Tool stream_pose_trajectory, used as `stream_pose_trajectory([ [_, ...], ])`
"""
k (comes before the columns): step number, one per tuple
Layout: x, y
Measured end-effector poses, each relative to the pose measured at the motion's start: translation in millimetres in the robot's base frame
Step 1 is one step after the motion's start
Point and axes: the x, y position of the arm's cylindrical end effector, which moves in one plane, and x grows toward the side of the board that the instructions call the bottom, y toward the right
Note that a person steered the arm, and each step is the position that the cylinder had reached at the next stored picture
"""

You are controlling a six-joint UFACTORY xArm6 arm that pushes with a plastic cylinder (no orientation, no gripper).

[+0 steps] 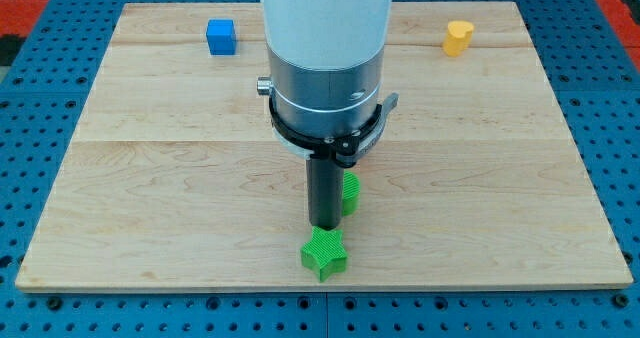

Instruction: Slide the green star right a bit

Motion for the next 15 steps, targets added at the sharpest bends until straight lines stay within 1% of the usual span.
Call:
stream_pose_trajectory([
  [1, 0, 2],
  [2, -8, -40],
  [3, -11, -100],
  [4, 45, -117],
  [5, 70, -101],
  [7, 67, -80],
  [8, 57, -69],
  [9, 52, -44],
  [12, 50, -28],
  [14, 50, 1],
  [15, 50, -6],
])
